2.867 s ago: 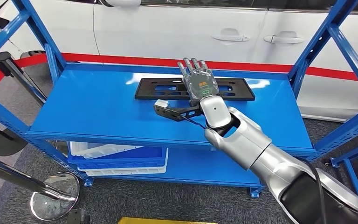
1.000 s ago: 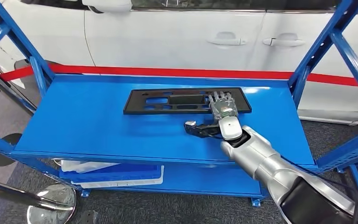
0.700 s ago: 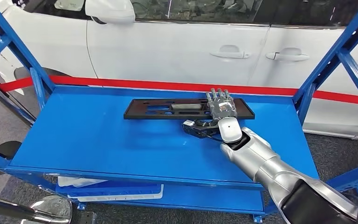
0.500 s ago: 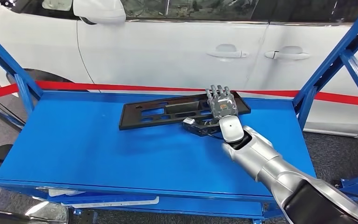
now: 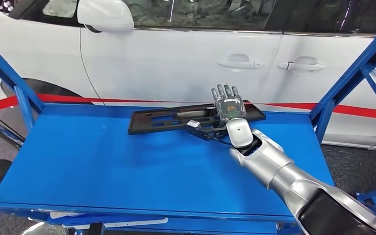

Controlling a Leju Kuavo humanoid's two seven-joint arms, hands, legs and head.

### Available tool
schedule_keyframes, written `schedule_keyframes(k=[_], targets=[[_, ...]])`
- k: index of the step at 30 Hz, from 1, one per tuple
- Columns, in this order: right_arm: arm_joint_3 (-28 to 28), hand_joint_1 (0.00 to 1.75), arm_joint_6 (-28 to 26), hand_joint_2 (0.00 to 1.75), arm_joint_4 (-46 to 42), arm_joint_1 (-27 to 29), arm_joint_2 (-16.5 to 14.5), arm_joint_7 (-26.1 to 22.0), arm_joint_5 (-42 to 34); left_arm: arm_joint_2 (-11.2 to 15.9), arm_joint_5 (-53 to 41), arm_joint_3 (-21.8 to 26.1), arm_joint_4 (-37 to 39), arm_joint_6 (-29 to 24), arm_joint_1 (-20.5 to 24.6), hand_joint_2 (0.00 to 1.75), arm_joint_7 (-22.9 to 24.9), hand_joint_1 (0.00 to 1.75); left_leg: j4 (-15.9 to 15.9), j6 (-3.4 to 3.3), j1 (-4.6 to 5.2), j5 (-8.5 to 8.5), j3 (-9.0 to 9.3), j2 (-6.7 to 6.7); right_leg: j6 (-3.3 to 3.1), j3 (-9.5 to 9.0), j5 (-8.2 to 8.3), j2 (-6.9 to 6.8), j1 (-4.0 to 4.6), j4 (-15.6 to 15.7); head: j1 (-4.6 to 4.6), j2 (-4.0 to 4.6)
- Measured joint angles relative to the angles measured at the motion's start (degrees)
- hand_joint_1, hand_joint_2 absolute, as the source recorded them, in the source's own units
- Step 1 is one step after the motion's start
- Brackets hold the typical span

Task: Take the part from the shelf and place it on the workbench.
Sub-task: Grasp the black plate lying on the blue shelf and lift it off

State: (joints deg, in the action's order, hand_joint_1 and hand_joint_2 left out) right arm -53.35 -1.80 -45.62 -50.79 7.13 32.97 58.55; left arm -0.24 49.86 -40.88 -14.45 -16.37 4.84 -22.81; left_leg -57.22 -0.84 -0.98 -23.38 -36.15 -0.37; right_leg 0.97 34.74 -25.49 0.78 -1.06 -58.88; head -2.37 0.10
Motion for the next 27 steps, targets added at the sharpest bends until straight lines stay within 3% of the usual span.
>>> schedule_keyframes(k=[2, 4, 5, 6, 7, 10, 12, 14, 16, 19, 20, 21, 22, 23, 25, 27], targets=[[0.31, 0.0, 0.27, 1.75, -0.54, 0.13, 0.62, 0.22, 0.0, -0.06, -0.32, -0.28, 0.0, -0.89, 0.09, 0.0, 0.04, 0.0, 0.27, -0.72, -0.02, 0.21, 0.06, 0.1, 0.26, 1.77, -3.3, -0.17, -0.05, -4.54, 0.12, 0.0], [0.39, 0.0, 0.62, 1.75, -1.07, 0.55, 1.07, 0.44, 0.01, -0.02, -0.58, -0.6, 0.0, -1.59, 0.18, 0.0, -0.01, 0.0, 0.23, -1.14, 0.27, 0.27, -0.07, 0.16, 0.2, 4.79, -7.48, -0.23, 0.01, -12.02, 0.21, 0.01], [0.41, 0.0, 0.75, 1.75, -1.33, 0.9, 1.28, 0.54, 0.02, 0.02, -0.62, -0.76, 0.0, -1.73, 0.19, 0.0, -0.12, 0.0, 0.2, -1.24, 0.43, 0.31, -0.16, 0.15, 0.15, 5.77, -8.46, -0.23, 0.04, -14.74, 0.23, 0.01], [0.43, 0.0, 0.83, 1.75, -1.6, 1.25, 1.49, 0.6, 0.04, 0.04, -0.62, -0.89, 0.0, -1.73, 0.2, 0.0, -0.25, 0.0, 0.16, -1.32, 0.59, 0.35, -0.26, 0.11, 0.03, 5.87, -8.35, -0.23, 0.07, -15.62, 0.23, 0.01], [0.45, 0.0, 0.86, 1.75, -1.86, 1.52, 1.69, 0.64, 0.07, 0.06, -0.59, -0.97, 0.0, -1.69, 0.19, 0.0, -0.38, 0.0, 0.12, -1.37, 0.74, 0.38, -0.32, 0.06, -0.19, 4.9, -7.22, -0.23, 0.14, -14.28, 0.24, 0.01], [0.63, 0.0, 0.91, 1.75, -2.69, 1.56, 2.02, 0.73, 0.2, 0.02, -0.52, -1.11, 0.0, -1.72, 0.21, 0.0, -0.56, 0.0, -0.14, -1.26, 1.08, 0.44, -0.46, -0.05, -1.36, -1.44, -2.85, -0.32, 0.81, -3.37, 0.2, 0.01], [0.84, 0.0, 0.94, 1.75, -3.25, 1.44, 2.13, 0.77, 0.24, -0.03, -0.52, -1.19, 0.0, -1.97, 0.26, 0.0, -0.6, 0.0, -0.3, -0.88, 1.2, 0.62, -0.55, -0.02, -1.78, -3.43, -2.18, -0.51, 1.24, 0.31, 0.22, 0.0], [0.95, 0.0, 1.02, 1.75, -3.66, 1.49, 2.21, 0.79, 0.24, 0.04, -0.52, -1.29, 0.0, -2.19, 0.27, 0.0, -0.6, 0.0, -0.3, -0.33, 1.25, 0.83, -0.65, -0.02, -2.0, -3.48, -1.84, -0.67, 1.12, 0.92, 0.34, 0.0], [1.0, 0.0, 1.1, 1.75, -3.97, 1.54, 2.32, 0.8, 0.24, 0.19, -0.52, -1.42, 0.0, -2.23, 0.25, 0.0, -0.6, 0.0, -1.74, 0.34, 1.19, -0.41, -1.39, 0.02, -2.43, -3.49, -1.32, -0.84, 0.67, 1.41, 0.31, 0.01], [1.05, 0.0, 1.45, 1.75, -4.24, 1.64, 2.37, 0.79, 0.24, 0.26, -0.48, -1.52, 0.0, -1.86, 0.22, 0.0, -0.58, 0.0, -11.41, 1.45, 0.6, -5.85, -5.43, 0.08, -2.83, -3.15, -0.95, -0.95, 0.43, 1.57, 0.15, 0.01], [1.05, 0.0, 1.66, 1.75, -4.27, 1.73, 2.36, 0.78, 0.24, 0.26, -0.45, -1.54, 0.0, -1.68, 0.21, 0.0, -0.57, 0.0, -14.81, 1.75, 0.39, -7.07, -6.83, 0.09, -2.85, -3.03, -0.93, -0.95, 0.43, 1.5, 0.14, 0.01], [1.05, 0.0, 1.85, 1.75, -4.3, 1.85, 2.36, 0.78, 0.24, 0.27, -0.4, -1.54, 0.0, -1.52, 0.2, 0.0, -0.57, 0.0, -16.61, 2.01, 0.21, -7.26, -7.51, 0.09, -2.84, -2.94, -0.94, -0.95, 0.42, 1.42, 0.15, 0.01], [1.05, 0.0, 2.03, 1.75, -4.31, 1.95, 2.36, 0.78, 0.24, 0.3, -0.37, -1.55, 0.0, -1.42, 0.18, 0.0, -0.57, 0.0, -16.23, 2.22, 0.04, -6.34, -7.12, 0.1, -2.77, -2.9, -0.98, -0.95, 0.39, 1.31, 0.14, 0.01], [1.05, 0.0, 2.27, 1.75, -4.32, 2.01, 2.36, 0.78, 0.2, 0.35, -0.32, -1.55, 0.0, -1.35, 0.18, 0.0, -0.57, 0.0, -13.54, 2.38, -0.11, -4.51, -5.6, 0.11, -2.64, -2.88, -1.07, -0.94, 0.32, 1.15, 0.13, 0.01], [1.05, 0.0, 3.03, 1.75, -4.45, 1.99, 2.37, 0.78, -0.03, 0.45, -0.21, -1.56, 0.0, -1.25, 0.24, 0.0, -0.59, 0.0, -5.63, 2.45, -0.2, -1.64, -1.21, 0.16, -2.12, -2.78, -1.4, -0.91, 0.23, 0.77, 0.13, 0.01], [1.06, 0.0, 4.39, 1.75, -4.6, 1.9, 2.36, 0.78, -0.51, 0.48, -0.03, -1.59, 0.0, -1.15, 0.33, 0.0, -0.63, 0.0, -1.5, 1.91, 0.1, -1.38, 1.06, 0.1, -1.53, -2.57, -1.6, -0.87, 0.28, 0.48, 0.13, 0.01]])
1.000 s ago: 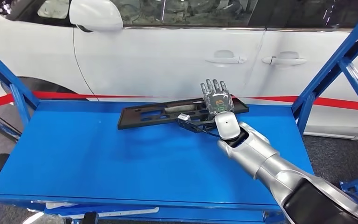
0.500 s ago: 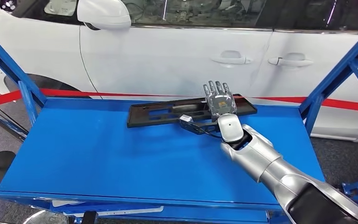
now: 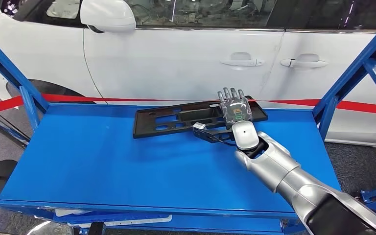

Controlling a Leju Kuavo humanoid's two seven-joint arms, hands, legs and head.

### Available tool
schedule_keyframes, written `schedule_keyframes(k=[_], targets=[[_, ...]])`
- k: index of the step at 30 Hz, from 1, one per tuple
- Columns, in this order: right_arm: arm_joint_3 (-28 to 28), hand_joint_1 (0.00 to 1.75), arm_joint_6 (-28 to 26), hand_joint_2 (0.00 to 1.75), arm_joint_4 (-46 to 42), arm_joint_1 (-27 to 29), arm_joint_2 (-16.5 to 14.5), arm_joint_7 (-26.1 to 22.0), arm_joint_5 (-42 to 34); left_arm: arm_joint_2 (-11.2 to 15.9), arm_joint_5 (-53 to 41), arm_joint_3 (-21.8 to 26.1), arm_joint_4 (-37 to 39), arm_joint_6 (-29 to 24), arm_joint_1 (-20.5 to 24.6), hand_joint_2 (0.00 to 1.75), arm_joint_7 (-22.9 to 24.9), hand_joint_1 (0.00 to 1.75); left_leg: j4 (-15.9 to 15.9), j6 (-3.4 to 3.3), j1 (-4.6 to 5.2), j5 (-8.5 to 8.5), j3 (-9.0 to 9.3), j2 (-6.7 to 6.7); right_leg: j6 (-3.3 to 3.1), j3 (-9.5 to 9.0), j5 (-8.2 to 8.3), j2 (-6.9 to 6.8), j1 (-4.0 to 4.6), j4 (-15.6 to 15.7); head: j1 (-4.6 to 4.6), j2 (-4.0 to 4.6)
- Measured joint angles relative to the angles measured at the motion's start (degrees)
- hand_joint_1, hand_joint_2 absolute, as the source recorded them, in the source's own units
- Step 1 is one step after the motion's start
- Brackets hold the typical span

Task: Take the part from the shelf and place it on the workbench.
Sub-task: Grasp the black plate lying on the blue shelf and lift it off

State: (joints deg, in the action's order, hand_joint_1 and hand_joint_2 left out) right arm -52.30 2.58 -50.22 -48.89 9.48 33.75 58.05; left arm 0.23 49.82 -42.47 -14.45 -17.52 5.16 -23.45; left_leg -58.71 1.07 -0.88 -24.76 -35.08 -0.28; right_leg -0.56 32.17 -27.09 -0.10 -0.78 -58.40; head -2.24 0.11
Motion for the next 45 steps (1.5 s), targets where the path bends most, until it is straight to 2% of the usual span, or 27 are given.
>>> schedule_keyframes(k=[2, 4, 5, 7, 8, 9, 10, 11, 13, 15, 17, 19, 21, 23, 24, 25, 27, 29, 30, 33, 35, 37, 38, 39, 40, 43, 45], targets=[[0.01, 0.0, 1.79, 1.75, -0.03, -0.02, -0.03, 0.02, -0.67, -0.01, 0.14, -0.02, 0.0, 0.08, 0.0, 0.0, -0.03, 0.0, 0.42, -0.92, 0.17, -0.3, 0.09, -0.1, 0.64, 0.06, -0.05, 0.01, 0.1, 0.0, 0.03, 0.0], [0.02, 0.0, 3.29, 1.75, -0.03, -0.06, -0.04, 0.06, -1.37, -0.01, 0.22, -0.03, 0.0, 0.2, -0.01, 0.0, -0.05, 0.0, 0.84, -1.75, -0.02, -0.23, 0.21, -0.09, 1.2, 0.64, -1.05, 0.01, 0.05, -1.24, 0.11, 0.0], [0.02, 0.0, 3.88, 1.75, -0.03, -0.11, -0.04, 0.1, -1.65, 0.01, 0.27, -0.03, 0.0, 0.29, 0.0, 0.0, -0.08, 0.0, 1.04, -2.14, -0.12, -0.14, 0.29, -0.08, 1.37, 1.68, -2.35, 0.01, 0.03, -3.41, 0.17, 0.0], [0.01, 0.0, 4.98, 1.75, 0.02, -0.04, -0.04, 0.16, -2.22, 0.09, 0.45, -0.04, 0.01, 0.58, 0.02, 0.0, -0.21, 0.0, 1.1, -2.64, -0.01, -0.17, 0.27, -0.04, 1.51, 5.33, -5.73, 0.02, -0.01, -10.77, 0.27, 0.0], [0.01, 0.0, 5.49, 1.75, 0.06, 0.15, -0.04, 0.17, -2.46, 0.12, 0.54, -0.04, 0.02, 0.79, 0.01, 0.0, -0.31, 0.0, 1.05, -2.75, 0.06, -0.21, 0.27, -0.04, 1.56, 7.19, -6.82, 0.02, -0.02, -14.34, 0.27, 0.0], [0.0, 0.0, 5.9, 1.75, 0.11, 0.37, -0.05, 0.17, -2.66, 0.14, 0.62, -0.04, 0.02, 1.03, 0.0, 0.0, -0.45, 0.0, 0.98, -2.82, 0.12, -0.26, 0.27, -0.06, 1.58, 8.4, -6.96, 0.02, -0.03, -16.41, 0.26, 0.0], [-0.01, 0.0, 6.2, 1.75, 0.16, 0.53, -0.05, 0.17, -2.8, 0.13, 0.66, -0.04, 0.01, 1.29, -0.01, 0.0, -0.61, 0.0, 0.84, -2.85, 0.15, -0.35, 0.28, -0.13, 1.53, 8.53, -5.82, 0.01, -0.03, -16.14, 0.27, 0.0], [-0.01, 0.0, 6.36, 1.75, 0.21, 0.6, -0.05, 0.17, -2.85, 0.13, 0.69, -0.04, 0.01, 1.6, -0.03, 0.0, -0.77, 0.0, 0.64, -2.83, 0.15, -0.47, 0.29, -0.22, 1.41, 7.59, -3.77, 0.01, -0.03, -13.62, 0.28, 0.0], [-0.01, 0.0, 6.47, 1.75, 0.31, 0.43, -0.07, 0.17, -2.89, 0.11, 0.74, -0.04, 0.0, 2.21, -0.02, 0.0, -1.12, 0.0, 0.08, -2.57, 0.26, -0.86, 0.17, -0.39, 0.99, 4.46, 0.07, 0.02, 0.1, -5.94, 0.3, 0.0], [-0.01, 0.0, 6.48, 1.75, 0.39, 0.27, -0.19, 0.14, -3.04, 0.12, 0.91, -0.04, 0.0, 2.93, 0.0, 0.0, -1.42, 0.0, -0.24, -2.08, 0.4, -1.01, -0.15, -0.45, 0.65, 2.81, 0.97, 0.06, 0.32, -1.94, 0.24, 0.0], [-0.01, 0.0, 6.52, 1.75, 0.51, 0.33, -0.33, 0.06, -3.34, 0.14, 1.19, -0.04, 0.0, 3.61, -0.01, 0.0, -1.63, 0.0, -0.12, -1.51, 0.46, -0.87, -0.31, -0.45, 0.34, 2.63, 0.92, 0.12, 0.33, -1.46, 0.19, 0.0], [-0.01, 0.8, 6.55, 1.75, 0.63, 0.29, -0.39, 0.02, -3.6, 0.26, 1.37, -0.04, 0.0, 4.19, -0.07, 0.0, -1.86, 0.0, -1.14, -0.89, 0.43, -1.73, -0.8, -0.37, -0.19, 2.47, 1.26, 0.08, 0.05, -0.93, 0.16, 0.0], [-0.01, 1.67, 6.58, 1.75, 0.74, 0.14, -0.53, -0.08, -3.8, 0.36, 1.53, -0.05, 0.01, 4.81, -0.09, 0.0, -2.16, 0.0, -6.15, -0.33, 0.25, -4.58, -3.13, -0.23, -0.72, 2.33, 1.5, 0.03, -0.14, -0.6, -0.04, 0.0], [-0.01, 1.75, 6.7, 1.75, 0.91, 0.24, -0.71, -0.24, -4.21, 0.36, 1.62, -0.06, 0.01, 5.59, -0.08, 0.0, -2.66, 0.0, -12.99, 0.02, 0.09, -7.21, -6.47, -0.16, -0.98, 2.36, 1.49, 0.03, -0.04, -0.66, -0.2, 0.0], [-0.01, 1.75, 6.77, 1.75, 1.02, 0.34, -0.77, -0.3, -4.5, 0.37, 1.66, -0.07, 0.0, 6.14, -0.1, 0.0, -3.07, 0.0, -14.69, 0.08, 0.07, -7.28, -7.42, -0.15, -1.0, 2.36, 1.46, 0.02, 0.0, -0.7, -0.19, 0.0], [-0.01, 1.75, 6.81, 1.75, 1.15, 0.4, -0.8, -0.33, -4.75, 0.4, 1.69, -0.07, 0.01, 6.74, -0.11, 0.0, -3.56, 0.0, -14.2, 0.07, 0.07, -6.26, -7.33, -0.15, -1.01, 2.36, 1.44, 0.03, 0.03, -0.74, -0.2, 0.0], [-0.01, 1.75, 6.79, 1.75, 1.38, 0.32, -0.85, -0.43, -5.12, 0.53, 1.68, -0.07, 0.01, 7.87, -0.11, 0.0, -4.83, 0.0, -7.68, -0.23, 0.09, -2.54, -4.41, -0.13, -0.89, 2.31, 1.34, 0.06, 0.04, -0.83, -0.2, 0.0], [-0.01, 1.75, 6.69, 1.75, 1.5, 0.09, -0.87, -0.63, -5.48, 0.64, 1.47, -0.08, 0.0, 8.61, -0.02, 0.0, -6.49, 0.0, -1.42, -0.72, 0.32, -0.53, -1.35, -0.14, -0.54, 2.41, 1.24, 0.12, 0.21, -0.91, -0.16, 0.0], [-0.01, 1.75, 6.61, 1.75, 1.52, 0.0, -0.87, -0.71, -5.67, 0.67, 1.34, -0.1, 0.0, 8.85, 0.01, 0.0, -7.43, 0.0, -0.08, -0.94, 0.45, -0.43, -0.72, -0.15, -0.31, 2.47, 1.22, 0.14, 0.28, -0.91, -0.16, 0.0], [-0.01, 1.75, 6.37, 1.75, 1.59, -0.09, -0.8, -0.92, -5.98, 0.67, 0.92, -0.32, 0.0, 9.1, -0.07, 0.0, -9.85, 0.0, 0.58, -1.76, 0.39, -0.27, -0.34, -0.14, 0.62, 2.56, 0.97, 0.18, 0.34, -1.1, -0.11, 0.0], [-0.01, 1.75, 6.04, 1.75, 1.64, -0.22, -0.67, -1.07, -6.01, 0.67, 0.71, -0.45, 0.0, 9.43, -0.06, 0.87, -10.89, 0.0, 1.14, -2.49, 0.09, 0.0, 0.01, -0.01, 1.15, 3.89, -1.04, 0.2, 0.35, -4.19, 0.09, 0.0], [-0.01, 1.75, 5.67, 1.75, 1.77, -0.29, -0.57, -1.23, -6.01, 0.71, 0.72, -0.5, 0.01, 10.09, 0.0, 1.75, -11.15, 0.0, 1.2, -2.82, 0.1, 0.01, 0.09, 0.09, 1.36, 7.14, -4.43, 0.18, 0.23, -11.22, 0.28, 0.0], [-0.01, 1.75, 5.55, 1.75, 1.86, -0.21, -0.55, -1.32, -6.01, 0.74, 0.73, -0.5, 0.01, 10.41, 0.01, 1.75, -11.1, 0.0, 1.17, -2.88, 0.11, -0.02, 0.1, 0.09, 1.42, 8.75, -5.5, 0.18, 0.16, -14.5, 0.28, 0.0], [-0.01, 1.75, 5.45, 1.75, 1.97, -0.1, -0.54, -1.4, -6.02, 0.77, 0.73, -0.51, 0.01, 10.71, 0.01, 1.75, -11.03, 0.0, 1.11, -2.89, 0.1, -0.06, 0.12, 0.07, 1.48, 9.72, -5.61, 0.17, 0.08, -16.29, 0.28, 0.0], [-0.02, 1.75, 5.38, 1.75, 2.06, -0.05, -0.54, -1.46, -6.02, 0.78, 0.73, -0.54, 0.01, 10.91, -0.02, 1.75, -10.97, 0.0, 1.01, -2.88, 0.08, -0.15, 0.14, 0.02, 1.52, 9.67, -4.61, 0.17, -0.01, -15.9, 0.29, 0.0], [-0.03, 1.75, 5.17, 1.75, 2.19, -0.35, -0.56, -1.68, -6.03, 0.76, 0.69, -0.65, 0.0, 11.28, -0.03, 1.75, -10.92, 0.0, 0.15, -2.29, 0.05, -0.73, 0.05, -0.24, 1.43, 5.22, 0.52, 0.16, -0.19, -5.81, 0.3, 0.0], [-0.03, 1.75, 5.01, 1.75, 2.22, -0.54, -0.58, -1.9, -6.03, 0.76, 0.68, -0.75, 0.0, 11.37, 0.01, 1.75, -10.87, 0.0, -0.29, -1.7, 0.2, -0.99, -0.22, -0.38, 1.11, 3.49, 1.21, 0.21, -0.05, -2.09, 0.27, 0.0]])
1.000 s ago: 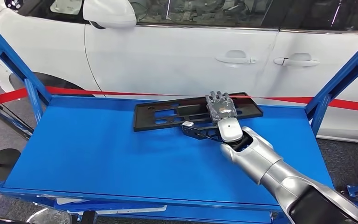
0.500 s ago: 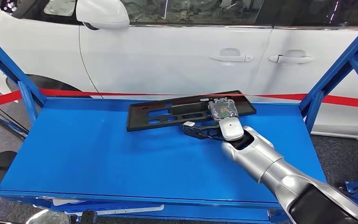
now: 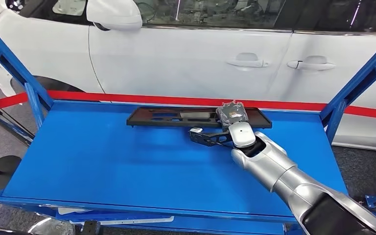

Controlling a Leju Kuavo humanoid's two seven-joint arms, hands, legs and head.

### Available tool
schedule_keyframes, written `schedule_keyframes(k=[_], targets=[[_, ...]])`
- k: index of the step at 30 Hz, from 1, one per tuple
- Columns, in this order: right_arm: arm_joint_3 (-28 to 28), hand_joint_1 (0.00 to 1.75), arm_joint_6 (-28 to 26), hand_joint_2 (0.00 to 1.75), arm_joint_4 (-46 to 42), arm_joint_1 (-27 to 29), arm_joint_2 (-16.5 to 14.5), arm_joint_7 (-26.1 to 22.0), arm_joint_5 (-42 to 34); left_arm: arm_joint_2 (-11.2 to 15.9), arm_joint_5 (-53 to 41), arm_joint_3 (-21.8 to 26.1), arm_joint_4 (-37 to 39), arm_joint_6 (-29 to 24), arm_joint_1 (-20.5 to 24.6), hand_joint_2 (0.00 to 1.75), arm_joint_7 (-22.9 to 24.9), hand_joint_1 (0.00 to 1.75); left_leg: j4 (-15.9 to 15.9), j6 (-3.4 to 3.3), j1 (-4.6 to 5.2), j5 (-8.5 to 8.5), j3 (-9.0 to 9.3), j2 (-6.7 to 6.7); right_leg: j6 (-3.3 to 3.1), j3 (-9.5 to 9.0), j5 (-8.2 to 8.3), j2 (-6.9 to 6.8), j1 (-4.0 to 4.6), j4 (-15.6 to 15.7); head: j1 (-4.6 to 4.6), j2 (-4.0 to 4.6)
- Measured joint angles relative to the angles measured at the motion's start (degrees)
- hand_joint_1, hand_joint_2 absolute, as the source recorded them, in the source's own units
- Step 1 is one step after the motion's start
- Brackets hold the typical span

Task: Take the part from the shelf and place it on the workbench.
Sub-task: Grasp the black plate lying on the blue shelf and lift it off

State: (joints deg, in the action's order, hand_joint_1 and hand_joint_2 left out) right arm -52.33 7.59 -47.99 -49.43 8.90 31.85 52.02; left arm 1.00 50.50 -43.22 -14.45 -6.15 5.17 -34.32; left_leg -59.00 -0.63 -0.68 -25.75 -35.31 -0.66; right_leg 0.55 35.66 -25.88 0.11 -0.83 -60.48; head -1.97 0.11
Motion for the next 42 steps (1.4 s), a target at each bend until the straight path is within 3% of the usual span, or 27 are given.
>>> schedule_keyframes(k=[4, 7, 9, 10, 11, 12, 14, 17, 19, 21, 23, 24, 25, 28, 30, 34, 36, 38, 39, 40, 42], targets=[[-0.03, 1.75, -0.52, 1.75, 0.03, -0.28, -0.12, -0.24, -0.04, 0.13, -0.05, -0.14, 0.01, 0.28, -0.01, 1.75, 0.63, 0.0, -1.05, 1.15, -0.09, -0.89, -0.54, 0.06, -1.34, -0.31, 0.25, -0.05, -0.09, 0.64, -0.1, 0.0], [-0.04, 1.75, -0.95, 1.75, -0.01, -0.59, -0.23, -0.3, -0.28, 0.2, -0.03, -0.2, 0.0, -0.17, -0.03, 1.75, 1.21, 0.0, -9.98, 1.83, -0.22, -5.71, -4.49, 0.25, -2.05, -0.35, 0.46, -0.13, -0.17, 0.86, -0.37, 0.0], [-0.04, 1.75, -1.34, 1.75, -0.22, -0.6, -0.28, -0.31, -0.48, 0.21, 0.22, -0.21, 0.0, -0.64, -0.04, 1.75, 1.46, 0.0, -15.08, 1.94, -0.29, -7.19, -6.87, 0.26, -2.15, -0.32, 0.43, -0.09, -0.02, 0.82, -0.37, 0.0], [-0.04, 1.75, -1.52, 1.75, -0.44, -0.61, -0.29, -0.31, -0.54, 0.23, 0.4, -0.22, 0.0, -0.86, -0.05, 1.75, 1.56, 0.0, -14.83, 1.87, -0.29, -6.41, -6.78, 0.26, -2.17, -0.35, 0.41, -0.05, 0.04, 0.79, -0.37, 0.0], [-0.04, 1.75, -1.73, 1.75, -0.76, -0.65, -0.29, -0.3, -0.58, 0.28, 0.63, -0.22, 0.0, -1.16, -0.05, 1.75, 1.74, 0.0, -12.4, 1.68, -0.27, -4.7, -5.65, 0.26, -2.16, -0.41, 0.38, 0.0, 0.11, 0.77, -0.38, 0.0], [-0.04, 1.75, -1.99, 1.75, -1.16, -0.71, -0.29, -0.26, -0.61, 0.33, 0.9, -0.23, 0.01, -1.79, -0.03, 1.75, 2.18, 0.0, -8.5, 1.36, -0.22, -2.67, -3.84, 0.27, -2.12, -0.49, 0.34, 0.05, 0.15, 0.76, -0.37, 0.0], [-0.04, 1.75, -3.09, 1.75, -2.11, -1.01, -0.28, -0.05, -0.58, 0.43, 1.47, -0.23, 0.02, -3.53, 0.06, 1.75, 3.41, 0.0, -1.82, 0.71, 0.07, -0.34, -0.64, 0.24, -1.87, -0.43, 0.3, 0.13, 0.32, 0.75, -0.34, 0.0], [-0.03, 1.75, -4.97, 1.75, -3.53, -1.48, -0.26, 0.41, -0.45, 0.45, 2.34, -0.22, 0.02, -5.35, 0.01, 1.75, 4.66, 0.0, 0.49, 0.21, 0.31, -0.13, 0.26, 0.21, -1.07, -0.22, 0.41, 0.2, 0.44, 0.88, -0.31, 0.0], [-0.02, 1.75, -5.44, 1.75, -4.72, -1.57, -0.11, 0.73, -0.4, 0.4, 2.77, -0.22, 0.02, -5.69, -0.07, 1.75, 4.86, 0.0, 1.03, -0.28, 0.02, 0.16, 0.58, 0.29, -0.51, 0.08, -0.44, 0.18, 0.45, 0.0, -0.2, 0.0], [-0.02, 1.75, -5.93, 1.75, -6.02, -1.73, 0.14, 0.92, -0.2, 0.38, 2.87, -0.22, 0.02, -6.29, -0.04, 1.75, 5.21, 0.0, 1.49, -0.77, -0.21, 0.37, 0.87, 0.38, -0.14, 2.21, -3.31, 0.13, 0.35, -4.8, 0.0, 0.0], [-0.02, 1.75, -7.22, 1.75, -7.31, -1.73, 0.34, 1.09, 0.43, 0.4, 2.59, -0.21, 0.02, -8.26, 0.05, 1.75, 6.36, 0.0, 1.46, -0.99, -0.21, 0.31, 0.9, 0.41, 0.12, 5.69, -6.36, 0.11, 0.21, -12.13, 0.13, 0.0], [-0.02, 1.75, -8.04, 1.75, -8.11, -1.65, 0.43, 1.22, 0.92, 0.4, 2.5, -0.21, 0.02, -9.41, 0.07, 1.75, 7.14, 0.0, 1.39, -1.03, -0.23, 0.22, 0.93, 0.4, 0.24, 6.82, -6.69, 0.11, 0.12, -14.31, 0.13, 0.0], [-0.01, 1.75, -8.78, 1.75, -9.0, -1.59, 0.52, 1.37, 1.46, 0.38, 2.5, -0.21, 0.02, -10.33, 0.05, 1.75, 7.88, 0.0, 1.26, -1.02, -0.28, 0.11, 0.97, 0.38, 0.34, 7.07, -5.96, 0.1, 0.03, -14.55, 0.14, 0.0], [0.19, 1.75, -9.93, 1.75, -12.54, -1.78, 0.86, 1.83, 3.57, 0.31, 2.99, -0.21, 0.02, -11.53, -0.06, 1.75, 9.28, 0.0, 0.3, -0.45, -0.38, -0.7, 0.98, 0.23, 0.34, 2.94, -0.56, 0.09, -0.22, -5.27, 0.16, 0.0], [0.45, 1.75, -10.43, 1.75, -15.15, -1.86, 1.01, 1.94, 5.25, 0.29, 3.08, -0.21, 0.02, -12.05, -0.02, 1.75, 9.86, 0.0, -0.34, 0.21, -0.22, -1.13, 0.66, 0.18, -0.01, 1.05, 0.39, 0.18, -0.11, -1.08, 0.15, 0.0], [0.76, 1.75, -11.19, 1.75, -19.55, -1.65, 1.09, 1.9, 7.59, 0.27, 3.11, -0.21, 0.02, -12.72, -0.03, 1.75, 10.67, 0.0, -1.03, 1.18, -0.29, -1.88, 0.29, 0.31, -1.23, 0.76, 0.2, 0.43, -0.14, -0.29, 0.12, 0.0], [0.89, 1.75, -11.8, 1.75, -21.24, -1.62, 1.09, 1.79, 8.45, 0.2, 3.35, -0.21, 0.02, -12.79, 0.0, 1.75, 10.88, 0.0, -5.69, 1.67, -0.41, -4.66, -1.76, 0.38, -1.69, 0.51, 0.32, 0.37, -0.32, 0.0, -0.09, 0.0], [0.93, 1.75, -12.81, 1.75, -22.72, -1.38, 1.09, 1.65, 9.46, 0.15, 3.74, -0.21, 0.02, -12.8, 0.04, 1.75, 11.04, 0.0, -12.89, 1.95, -0.42, -7.64, -5.13, 0.39, -1.92, 0.45, 0.32, 0.32, -0.15, -0.02, -0.21, 0.0], [0.95, 1.75, -13.32, 1.75, -23.55, -1.14, 1.09, 1.6, 10.03, 0.15, 3.94, -0.21, 0.02, -12.8, 0.0, 1.75, 11.14, 0.0, -15.1, 1.93, -0.41, -8.04, -6.25, 0.39, -1.99, 0.43, 0.29, 0.33, -0.01, -0.07, -0.21, 0.0], [1.01, 1.75, -13.75, 1.75, -24.52, -0.88, 1.09, 1.51, 10.65, 0.15, 4.09, -0.21, 0.02, -12.8, -0.06, 1.75, 11.23, 0.0, -15.26, 1.77, -0.36, -7.37, -6.4, 0.38, -2.04, 0.39, 0.29, 0.37, 0.12, -0.12, -0.22, 0.0], [1.28, 1.75, -14.49, 1.75, -26.58, -0.45, 1.09, 1.23, 11.83, 0.15, 4.26, -0.21, 0.02, -12.78, -0.1, 1.75, 11.4, 0.0, -9.69, 1.01, -0.13, -3.73, -3.87, 0.36, -2.11, 0.29, 0.29, 0.51, 0.38, -0.22, -0.22, 0.0]])
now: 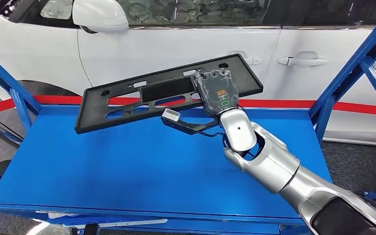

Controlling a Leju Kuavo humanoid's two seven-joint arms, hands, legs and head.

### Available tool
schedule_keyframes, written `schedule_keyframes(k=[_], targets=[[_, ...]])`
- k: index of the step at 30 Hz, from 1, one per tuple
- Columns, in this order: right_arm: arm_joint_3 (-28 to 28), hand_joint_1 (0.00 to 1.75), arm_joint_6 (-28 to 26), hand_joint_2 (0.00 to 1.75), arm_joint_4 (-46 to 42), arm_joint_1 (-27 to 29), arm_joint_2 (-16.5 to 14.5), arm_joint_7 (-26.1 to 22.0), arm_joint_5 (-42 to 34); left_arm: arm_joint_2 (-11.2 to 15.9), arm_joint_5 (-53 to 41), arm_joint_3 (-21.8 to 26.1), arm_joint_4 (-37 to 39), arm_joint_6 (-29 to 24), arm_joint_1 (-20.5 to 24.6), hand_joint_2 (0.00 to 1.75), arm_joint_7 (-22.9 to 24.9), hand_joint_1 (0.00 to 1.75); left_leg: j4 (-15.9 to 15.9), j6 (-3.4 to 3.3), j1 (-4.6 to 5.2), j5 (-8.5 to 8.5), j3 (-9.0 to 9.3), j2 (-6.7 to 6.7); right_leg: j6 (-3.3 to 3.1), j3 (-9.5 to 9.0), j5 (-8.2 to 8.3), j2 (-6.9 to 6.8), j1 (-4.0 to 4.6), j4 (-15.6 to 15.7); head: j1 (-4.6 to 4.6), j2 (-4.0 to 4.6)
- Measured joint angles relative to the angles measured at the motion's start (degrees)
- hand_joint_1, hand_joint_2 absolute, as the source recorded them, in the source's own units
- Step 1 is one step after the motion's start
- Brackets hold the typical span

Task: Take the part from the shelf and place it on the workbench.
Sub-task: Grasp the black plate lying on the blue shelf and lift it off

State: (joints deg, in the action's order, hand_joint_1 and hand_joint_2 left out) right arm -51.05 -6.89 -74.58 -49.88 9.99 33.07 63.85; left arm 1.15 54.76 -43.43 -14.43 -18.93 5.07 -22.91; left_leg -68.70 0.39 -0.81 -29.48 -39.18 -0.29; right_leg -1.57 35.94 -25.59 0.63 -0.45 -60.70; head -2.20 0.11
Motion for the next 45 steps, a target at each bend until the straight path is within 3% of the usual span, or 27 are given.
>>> schedule_keyframes(k=[2, 3, 7, 9, 11, 12, 13, 14, 17, 18, 21, 22, 23, 26, 27, 28, 30, 31, 33, 34, 36, 37, 38, 41, 42, 43, 45], targets=[[0.53, 1.75, -0.93, 1.75, -1.72, 0.11, 0.0, -0.3, 1.01, 0.05, 0.11, 0.0, 0.0, 0.02, 0.17, 1.75, 0.2, 0.0, 6.83, -0.9, 0.47, 2.61, 3.28, -0.04, 0.12, 0.1, 0.09, 0.07, 0.24, 0.0, 0.05, 0.0], [0.85, 1.75, -1.52, 1.75, -2.46, 0.14, 0.0, -0.39, 1.46, 0.07, 0.21, 0.0, 0.0, 0.03, 0.28, 1.75, 0.32, 0.0, 8.65, -1.16, 0.67, 3.1, 4.06, -0.06, 0.29, 0.22, 0.2, 0.06, 0.29, 0.04, 0.05, 0.0], [2.28, 1.75, -2.85, 1.75, -5.72, 0.98, 0.0, -0.67, 2.59, -0.05, 0.55, 0.0, 0.05, 0.03, 0.26, 1.75, 0.65, 0.0, 10.39, -1.7, 0.57, 4.23, 4.03, 0.06, 1.5, 0.64, 0.28, 0.13, 0.28, 0.27, 0.12, 0.0], [3.09, 1.75, -3.16, 1.75, -7.26, 1.35, 0.0, -0.76, 2.9, -0.15, 0.61, 0.0, 0.09, 0.03, 0.27, 1.75, 0.73, 0.0, 11.05, -2.06, 0.34, 5.1, 3.75, 0.23, 1.98, 2.05, -2.99, 0.12, 0.27, -3.13, 0.27, 0.0], [3.64, 1.75, -3.45, 1.75, -8.02, 1.58, 0.0, -0.8, 3.06, -0.17, 0.62, 0.01, 0.1, 0.08, 0.4, 1.75, 0.73, 0.0, 10.98, -2.34, 0.33, 5.62, 3.14, 0.27, 2.31, 4.22, -7.71, 0.01, 0.11, -10.18, 0.38, 0.0], [3.77, 1.75, -3.53, 1.75, -8.19, 1.76, 0.0, -0.82, 3.12, -0.17, 0.64, 0.01, 0.11, 0.14, 0.44, 1.75, 0.73, 0.0, 10.82, -2.36, 0.34, 5.83, 2.74, 0.27, 2.42, 4.8, -9.02, -0.01, 0.03, -12.98, 0.37, 0.0], [3.84, 1.75, -3.55, 1.75, -8.32, 1.97, 0.0, -0.83, 3.18, -0.17, 0.68, 0.02, 0.11, 0.25, 0.44, 1.75, 0.73, 0.0, 10.62, -2.33, 0.34, 6.05, 2.31, 0.27, 2.5, 4.54, -9.21, -0.02, -0.06, -14.05, 0.38, 0.0], [3.85, 1.75, -3.52, 1.75, -8.44, 2.15, 0.0, -0.85, 3.25, -0.17, 0.72, 0.02, 0.11, 0.42, 0.41, 1.75, 0.74, 0.0, 10.37, -2.25, 0.3, 6.27, 1.83, 0.27, 2.54, 3.19, -8.38, -0.05, -0.15, -12.82, 0.38, 0.0], [4.06, 1.75, -3.34, 1.75, -9.15, 2.35, -0.03, -1.12, 3.51, -0.19, 0.79, 0.02, 0.11, 1.02, 0.39, 1.75, 0.81, 0.0, 9.48, -1.58, 0.26, 6.91, 0.41, 0.21, 2.32, -3.47, -5.26, -0.05, -0.24, -2.72, 0.37, 0.0], [4.23, 1.75, -3.28, 1.75, -9.46, 2.32, -0.07, -1.23, 3.54, -0.19, 0.81, 0.02, 0.11, 1.13, 0.42, 1.75, 0.87, 0.0, 9.3, -1.25, 0.3, 7.2, 0.13, 0.18, 2.11, -4.63, -4.84, 0.02, -0.14, -0.77, 0.36, 0.0], [4.83, 1.75, -3.22, 1.75, -9.94, 2.2, -0.17, -1.33, 2.84, -0.07, 0.92, 0.02, 0.15, 1.09, 0.39, 1.75, 1.15, 0.0, 9.39, -0.25, 0.38, 8.37, -0.24, -0.03, 1.09, -4.41, -3.69, 0.14, 0.07, 0.12, 0.33, 0.0], [4.93, 1.75, -3.26, 1.75, -9.95, 2.24, -0.21, -1.34, 2.37, 0.03, 0.96, 0.02, 0.19, 1.02, 0.35, 1.75, 1.23, 0.0, 9.06, 0.07, 0.31, 7.96, -0.62, -0.08, 0.61, -4.0, -3.19, 0.04, 0.0, 0.25, 0.31, 0.0], [4.94, 1.75, -3.34, 1.75, -9.98, 2.3, -0.27, -1.36, 1.92, 0.12, 0.99, 0.02, 0.22, 0.96, 0.29, 1.75, 1.3, 0.0, 7.93, 0.4, 0.22, 6.5, -1.24, -0.1, 0.13, -3.48, -2.57, -0.07, -0.09, 0.39, 0.27, 0.0], [4.98, 1.75, -3.66, 1.75, -10.11, 2.39, -0.5, -1.48, 0.97, 0.22, 1.09, 0.02, 0.28, 0.83, 0.32, 1.75, 1.42, 0.0, -1.22, 1.15, 0.05, -1.92, -3.94, -0.01, -0.73, -1.19, -0.57, -0.24, -0.07, 0.43, -0.05, 0.0], [5.0, 1.75, -3.74, 1.75, -10.13, 2.4, -0.54, -1.51, 0.8, 0.23, 1.12, 0.02, 0.28, 0.79, 0.38, 1.75, 1.42, 0.0, -4.35, 1.2, 0.05, -3.47, -4.32, -0.01, -0.8, -0.28, 0.07, -0.25, 0.02, 0.39, -0.09, 0.0], [5.02, 1.75, -3.81, 1.75, -10.13, 2.41, -0.55, -1.53, 0.7, 0.24, 1.14, 0.02, 0.28, 0.76, 0.42, 1.75, 1.41, 0.0, -6.12, 1.12, 0.1, -3.61, -3.98, -0.01, -0.8, 0.6, 0.7, -0.26, 0.13, 0.36, -0.09, 0.0], [5.03, 1.75, -3.86, 1.75, -10.13, 2.43, -0.56, -1.57, 0.61, 0.28, 1.18, 0.02, 0.28, 0.64, 0.46, 1.75, 1.4, 0.0, -4.24, 0.41, 0.36, -1.18, -0.48, -0.03, -0.8, 2.27, 1.97, -0.27, 0.41, 0.33, -0.1, 0.0], [5.05, 1.75, -3.87, 1.75, -10.18, 2.42, -0.58, -1.62, 0.54, 0.38, 1.19, 0.02, 0.28, 0.54, 0.5, 1.75, 1.4, 0.0, -0.86, -0.24, 0.61, -0.22, 2.56, -0.04, -0.77, 2.91, 2.56, -0.28, 0.5, 0.33, -0.1, 0.0], [5.15, 1.75, -3.86, 1.75, -10.34, 2.39, -0.62, -1.73, 0.17, 0.54, 1.21, 0.02, 0.29, 0.37, 0.73, 1.75, 1.39, 0.0, 7.05, -1.4, 1.17, -0.6, 8.44, -0.03, -0.48, 3.69, 3.66, -0.34, 0.64, 0.45, -0.05, 0.0], [5.2, 1.75, -3.86, 1.75, -10.41, 2.38, -0.64, -1.77, -0.06, 0.62, 1.22, 0.02, 0.3, 0.31, 0.84, 1.75, 1.38, 0.0, 9.6, -1.77, 1.43, -1.13, 9.96, -0.04, -0.21, 3.8, 4.2, -0.43, 0.55, 0.62, -0.01, 0.0], [5.24, 1.75, -3.85, 1.75, -10.42, 2.37, -0.71, -1.82, -0.39, 0.66, 1.26, 0.03, 0.3, 0.25, 0.95, 1.75, 1.36, 0.0, 11.47, -2.14, 1.51, -0.63, 10.27, -0.01, 0.46, 3.92, 5.29, -0.52, 0.5, 1.18, -0.08, 0.0], [5.24, 1.75, -3.84, 1.75, -10.42, 2.38, -0.74, -1.84, -0.49, 0.66, 1.31, 0.03, 0.3, 0.22, 0.92, 1.75, 1.34, 0.0, 11.98, -2.4, 1.38, 0.19, 10.0, 0.17, 0.79, 4.05, 5.2, -0.52, 0.46, 1.25, -0.13, 0.0], [5.24, 1.75, -3.83, 1.75, -10.42, 2.37, -0.76, -1.86, -0.61, 0.66, 1.37, 0.03, 0.3, 0.22, 0.89, 1.75, 1.33, 0.0, 12.44, -2.72, 1.16, 1.05, 9.64, 0.34, 1.1, 4.32, 3.95, -0.49, 0.46, 0.66, -0.12, 0.0], [5.24, 1.75, -3.83, 1.75, -10.42, 2.38, -0.74, -1.86, -1.31, 0.68, 1.57, 0.04, 0.31, 0.2, 0.87, 1.75, 1.3, 0.0, 12.85, -3.34, 0.87, 3.38, 7.45, 0.63, 1.91, 5.96, -4.36, -0.51, -0.11, -7.21, 0.2, 0.0], [5.24, 1.75, -3.84, 1.75, -10.41, 2.41, -0.74, -1.86, -1.61, 0.69, 1.62, 0.04, 0.31, 0.18, 0.87, 1.75, 1.28, 0.0, 12.77, -3.31, 0.85, 4.04, 6.54, 0.65, 2.17, 6.37, -5.97, -0.52, -0.34, -10.72, 0.24, 0.0], [5.24, 1.75, -3.85, 1.75, -10.41, 2.43, -0.74, -1.86, -1.93, 0.68, 1.67, 0.04, 0.31, 0.16, 0.86, 1.75, 1.27, 0.0, 12.62, -3.18, 0.8, 4.67, 5.58, 0.67, 2.42, 6.3, -5.98, -0.53, -0.52, -13.31, 0.25, 0.0], [5.24, 1.75, -3.86, 1.75, -10.4, 2.44, -0.74, -1.86, -2.53, 0.68, 1.75, 0.04, 0.31, 0.08, 0.84, 1.75, 1.26, 0.0, 11.91, -2.77, 0.63, 5.74, 3.56, 0.71, 2.86, 3.95, -2.94, -0.54, -0.79, -13.65, 0.25, 0.0]])
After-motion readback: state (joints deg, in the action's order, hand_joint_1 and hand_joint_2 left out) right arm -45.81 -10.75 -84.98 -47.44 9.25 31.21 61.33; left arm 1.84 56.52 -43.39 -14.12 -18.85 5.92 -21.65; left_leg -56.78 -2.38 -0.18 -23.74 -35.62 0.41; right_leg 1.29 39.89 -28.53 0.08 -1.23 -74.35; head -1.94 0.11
